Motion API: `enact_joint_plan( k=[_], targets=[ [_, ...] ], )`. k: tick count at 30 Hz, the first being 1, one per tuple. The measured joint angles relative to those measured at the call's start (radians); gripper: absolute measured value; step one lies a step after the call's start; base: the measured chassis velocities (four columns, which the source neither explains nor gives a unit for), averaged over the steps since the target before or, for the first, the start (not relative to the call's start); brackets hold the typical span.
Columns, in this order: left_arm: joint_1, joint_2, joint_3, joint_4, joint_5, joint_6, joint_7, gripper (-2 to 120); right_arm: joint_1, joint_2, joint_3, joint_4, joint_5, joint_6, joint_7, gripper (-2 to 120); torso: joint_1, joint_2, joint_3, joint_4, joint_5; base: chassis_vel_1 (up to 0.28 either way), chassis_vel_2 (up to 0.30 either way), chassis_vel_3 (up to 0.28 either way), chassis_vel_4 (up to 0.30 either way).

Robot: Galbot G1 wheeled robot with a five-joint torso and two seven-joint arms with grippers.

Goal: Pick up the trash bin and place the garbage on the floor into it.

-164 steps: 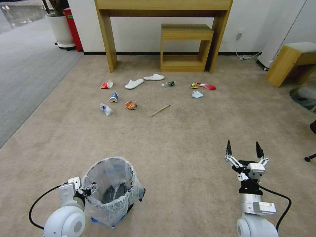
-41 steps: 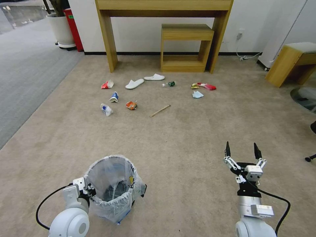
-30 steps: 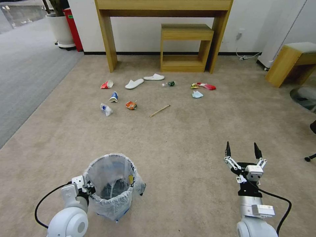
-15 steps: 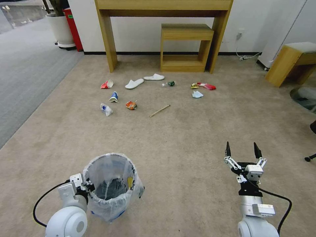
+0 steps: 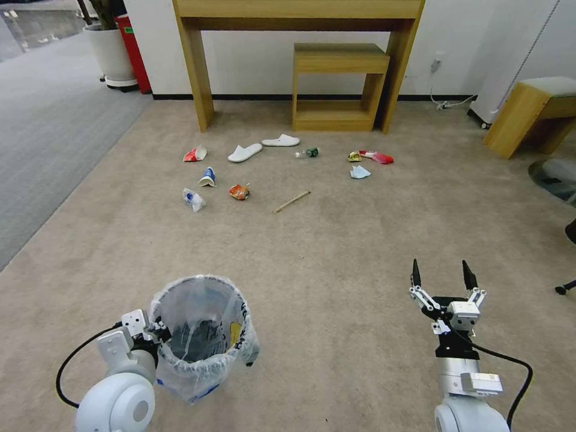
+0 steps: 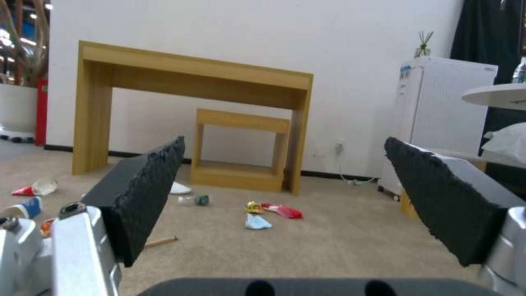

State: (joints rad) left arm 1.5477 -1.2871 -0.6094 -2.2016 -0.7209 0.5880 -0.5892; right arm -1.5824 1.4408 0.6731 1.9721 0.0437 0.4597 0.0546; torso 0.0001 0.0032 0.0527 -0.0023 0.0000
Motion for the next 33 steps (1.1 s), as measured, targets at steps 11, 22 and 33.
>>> enact_joint_plan(
  k=[11,22,33],
  targets=[
    [-0.013,-0.04,-0.008,-0.019,-0.037,0.001,-0.005,1,-0.006,0.001,0.001,-0.005,-0.001,0.0,0.0,92,0.0,0.0,0.0,0.0,0.0,0.0,0.0,0.0,0.0],
    [-0.029,-0.043,-0.023,-0.047,-0.079,0.004,-0.022,1,-0.014,-0.012,0.006,0.0,0.019,0.0,0.004,92,0.0,0.0,0.0,0.0,-0.0001,0.0,0.0,0.0,0.0],
    [-0.039,-0.029,-0.047,-0.076,-0.14,0.014,-0.052,1,-0.022,-0.018,0.009,0.021,0.045,-0.016,0.03,92,0.0,0.0,0.0,-0.0001,-0.0001,0.0,0.0,0.0,0.0]
  ],
)
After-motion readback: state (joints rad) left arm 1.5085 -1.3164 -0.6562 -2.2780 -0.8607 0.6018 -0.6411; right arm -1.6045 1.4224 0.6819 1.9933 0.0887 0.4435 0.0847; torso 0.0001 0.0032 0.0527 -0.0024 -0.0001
